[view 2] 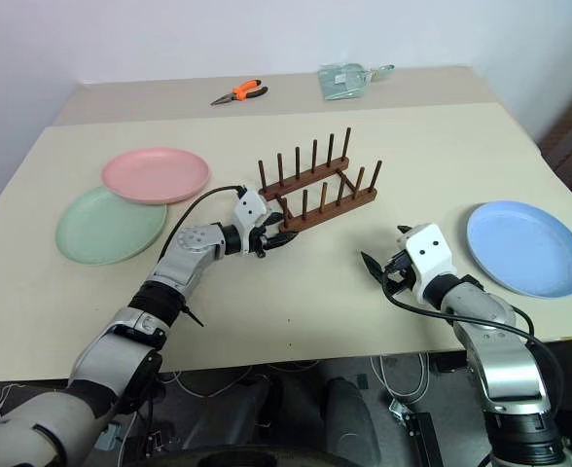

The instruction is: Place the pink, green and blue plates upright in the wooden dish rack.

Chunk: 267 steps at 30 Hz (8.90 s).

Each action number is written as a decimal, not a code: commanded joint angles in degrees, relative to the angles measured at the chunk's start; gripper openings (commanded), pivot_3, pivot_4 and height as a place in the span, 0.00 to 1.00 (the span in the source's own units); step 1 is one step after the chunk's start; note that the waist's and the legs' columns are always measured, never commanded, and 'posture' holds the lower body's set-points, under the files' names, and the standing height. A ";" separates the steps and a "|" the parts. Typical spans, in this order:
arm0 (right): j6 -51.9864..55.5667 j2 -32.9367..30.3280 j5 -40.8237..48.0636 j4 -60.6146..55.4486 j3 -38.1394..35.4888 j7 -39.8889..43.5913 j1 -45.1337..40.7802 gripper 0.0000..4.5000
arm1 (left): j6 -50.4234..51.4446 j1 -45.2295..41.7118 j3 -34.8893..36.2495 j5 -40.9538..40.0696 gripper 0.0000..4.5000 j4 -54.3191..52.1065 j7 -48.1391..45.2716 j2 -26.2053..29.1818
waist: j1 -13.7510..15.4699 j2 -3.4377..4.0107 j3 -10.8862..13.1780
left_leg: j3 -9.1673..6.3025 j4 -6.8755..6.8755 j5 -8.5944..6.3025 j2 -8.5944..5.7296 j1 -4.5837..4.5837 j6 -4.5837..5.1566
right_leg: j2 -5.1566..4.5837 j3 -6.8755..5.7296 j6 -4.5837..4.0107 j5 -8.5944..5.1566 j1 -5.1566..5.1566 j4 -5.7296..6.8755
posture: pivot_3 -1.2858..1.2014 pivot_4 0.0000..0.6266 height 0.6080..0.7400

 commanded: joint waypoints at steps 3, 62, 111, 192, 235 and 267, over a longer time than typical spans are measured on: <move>-1.50 -1.09 -0.45 0.22 -1.44 0.42 -0.94 1.00 | -1.03 5.10 -2.54 2.16 0.17 -4.03 -4.25 2.10 | -0.13 0.02 -0.02 | 0.00 -0.05 0.00 0.01 0.01 0.00 | 0.02 0.01 -0.01 -0.01 -0.02 0.01 | 0.52 0.24 0.90; -4.68 2.45 -7.49 8.92 11.78 7.43 -17.54 0.99 | 23.79 8.71 26.59 -9.47 1.00 -34.79 32.83 4.30 | -2.28 -0.24 -0.39 | -0.12 -0.05 -0.06 0.03 0.10 -0.06 | 0.05 -0.05 -0.04 -0.11 -0.10 0.14 | 0.52 0.24 0.90; -25.56 0.62 -31.47 14.73 26.18 3.43 -41.97 1.00 | 50.10 -8.37 26.78 -35.31 0.01 -52.48 45.16 -1.88 | -1.38 -0.72 -0.18 | -0.08 -0.04 0.17 -0.05 0.07 -0.51 | 0.01 -0.05 0.00 -0.07 -0.05 0.05 | 0.52 0.24 0.90; -7.95 -7.11 7.46 6.33 4.97 15.73 -39.83 0.99 | 26.76 17.93 30.23 -11.45 1.00 -42.23 37.28 13.96 | -1.64 -0.31 0.11 | -0.04 -0.28 -0.09 0.04 0.03 -0.06 | 0.02 0.06 -0.08 -0.07 -0.25 0.01 | 0.52 0.24 0.90; -28.33 5.21 -22.99 17.50 27.70 11.10 -43.77 1.00 | 52.32 -2.51 30.25 -31.55 0.01 -59.43 46.44 6.06 | -2.04 -0.77 0.06 | -0.03 -0.15 0.16 -0.04 0.03 -0.52 | 0.03 0.02 -0.02 -0.02 -0.17 0.02 | 0.52 0.24 0.90; 2.78 19.87 8.31 -1.39 1.73 -4.73 -35.64 0.00 | 21.30 21.78 22.16 -16.33 0.78 -55.57 30.81 13.19 | -1.13 -0.77 0.07 | -0.16 -0.34 -0.01 -0.02 0.09 -0.23 | 0.12 0.10 -0.09 -0.01 -0.19 0.00 | 0.52 0.24 0.90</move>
